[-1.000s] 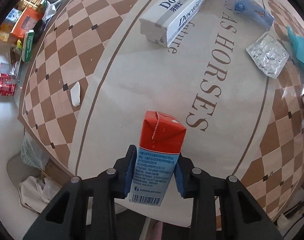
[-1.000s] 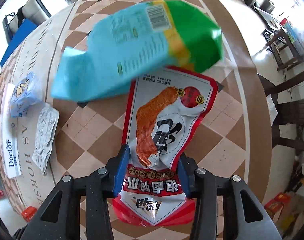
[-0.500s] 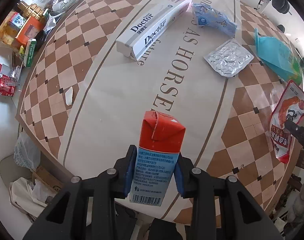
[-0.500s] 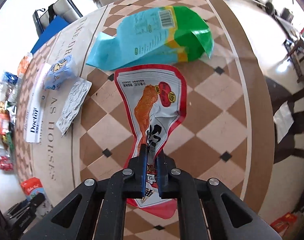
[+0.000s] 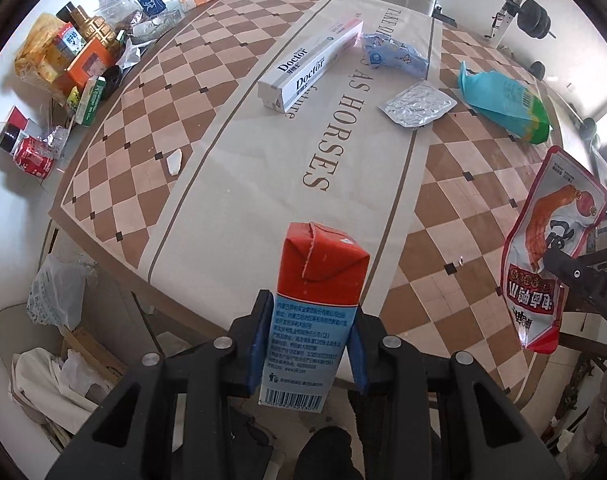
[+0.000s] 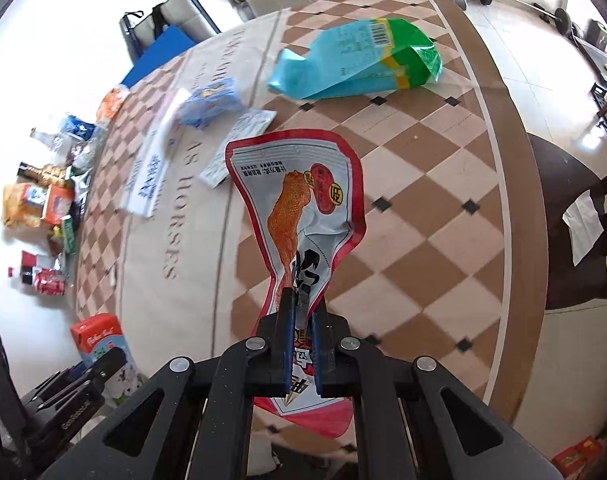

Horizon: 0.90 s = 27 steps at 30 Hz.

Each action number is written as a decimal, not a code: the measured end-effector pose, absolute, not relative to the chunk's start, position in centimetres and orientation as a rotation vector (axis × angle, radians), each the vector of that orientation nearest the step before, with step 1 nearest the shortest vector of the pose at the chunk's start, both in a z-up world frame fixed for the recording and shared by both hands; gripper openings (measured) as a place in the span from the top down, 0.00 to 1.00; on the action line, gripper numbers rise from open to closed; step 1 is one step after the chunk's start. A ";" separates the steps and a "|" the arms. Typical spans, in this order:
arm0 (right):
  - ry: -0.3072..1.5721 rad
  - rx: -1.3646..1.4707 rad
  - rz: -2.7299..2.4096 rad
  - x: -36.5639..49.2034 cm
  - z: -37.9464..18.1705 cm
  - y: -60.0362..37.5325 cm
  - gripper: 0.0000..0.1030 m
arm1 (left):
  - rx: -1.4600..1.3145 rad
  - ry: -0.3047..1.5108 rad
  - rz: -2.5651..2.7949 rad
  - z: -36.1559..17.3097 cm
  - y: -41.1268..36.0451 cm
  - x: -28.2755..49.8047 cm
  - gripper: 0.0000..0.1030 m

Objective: Collect trash
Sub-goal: 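Carry the carton and wrapper down toward the white bin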

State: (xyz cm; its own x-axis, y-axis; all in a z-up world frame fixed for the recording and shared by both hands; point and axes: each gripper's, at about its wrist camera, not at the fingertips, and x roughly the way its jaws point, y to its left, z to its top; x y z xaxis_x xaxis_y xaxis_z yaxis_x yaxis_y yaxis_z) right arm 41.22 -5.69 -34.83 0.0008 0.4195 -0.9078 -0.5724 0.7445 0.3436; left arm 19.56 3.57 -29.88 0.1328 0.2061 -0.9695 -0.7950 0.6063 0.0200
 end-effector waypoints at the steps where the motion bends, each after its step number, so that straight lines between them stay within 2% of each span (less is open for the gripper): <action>1: 1.354 -0.137 0.793 40.2 -34.2 -6.3 0.93 | -0.587 1.220 0.788 -29.5 2.9 18.7 0.70; 8: 1.301 -0.151 0.865 31.9 -30.9 -11.2 0.93 | -0.600 1.147 0.797 -28.3 -2.0 12.2 0.70; 13: 1.319 -0.194 0.901 26.0 -31.6 -14.5 0.93 | -0.649 1.162 0.796 -29.9 -5.1 7.6 0.70; 19: 1.386 -0.294 0.917 20.5 -35.6 -17.2 0.93 | -0.714 1.244 0.786 -34.9 -6.8 5.2 0.70; 27: 1.547 -0.431 0.867 17.1 -46.9 -19.4 0.93 | -0.816 1.364 0.755 -45.3 -6.5 5.5 0.70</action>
